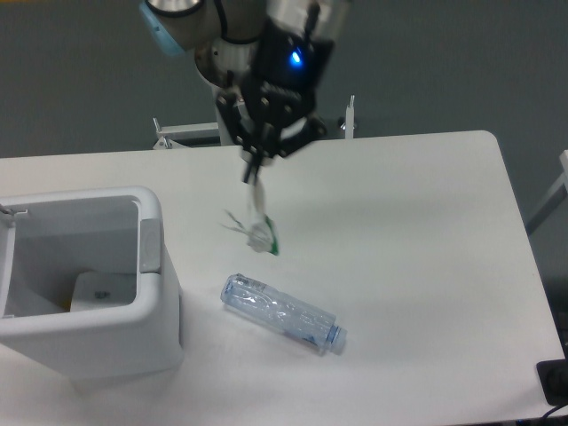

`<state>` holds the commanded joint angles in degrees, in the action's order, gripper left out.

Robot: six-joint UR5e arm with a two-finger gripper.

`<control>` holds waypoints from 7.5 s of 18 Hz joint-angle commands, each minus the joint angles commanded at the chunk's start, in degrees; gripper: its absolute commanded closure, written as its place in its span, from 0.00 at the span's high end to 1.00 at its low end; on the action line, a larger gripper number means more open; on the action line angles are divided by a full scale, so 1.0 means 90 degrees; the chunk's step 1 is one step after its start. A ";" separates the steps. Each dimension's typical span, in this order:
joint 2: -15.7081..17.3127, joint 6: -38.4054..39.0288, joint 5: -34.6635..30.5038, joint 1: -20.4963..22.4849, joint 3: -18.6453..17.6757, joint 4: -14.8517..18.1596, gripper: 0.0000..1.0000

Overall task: Place the trash in the trash can
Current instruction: 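Carry the cup over the white trash bin, then open the gripper to drop the cup into the bin, then move the gripper down onto the crumpled clear water bottle, then close the gripper on the bottle cap end and lift it, then carry the bottle over the white trash bin and lower it, then open the gripper to release the bottle and raise it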

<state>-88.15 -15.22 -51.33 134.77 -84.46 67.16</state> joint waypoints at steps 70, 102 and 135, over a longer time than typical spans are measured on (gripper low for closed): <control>-0.4434 0.5040 -0.4746 -0.0043 -0.0176 -0.1446 0.74; -0.2159 0.5119 -0.3819 -0.0042 0.1259 -0.3076 0.64; -0.1534 0.1020 -0.2930 -0.0494 0.0468 -0.3040 1.00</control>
<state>-101.96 -6.04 -77.70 130.32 -80.24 39.80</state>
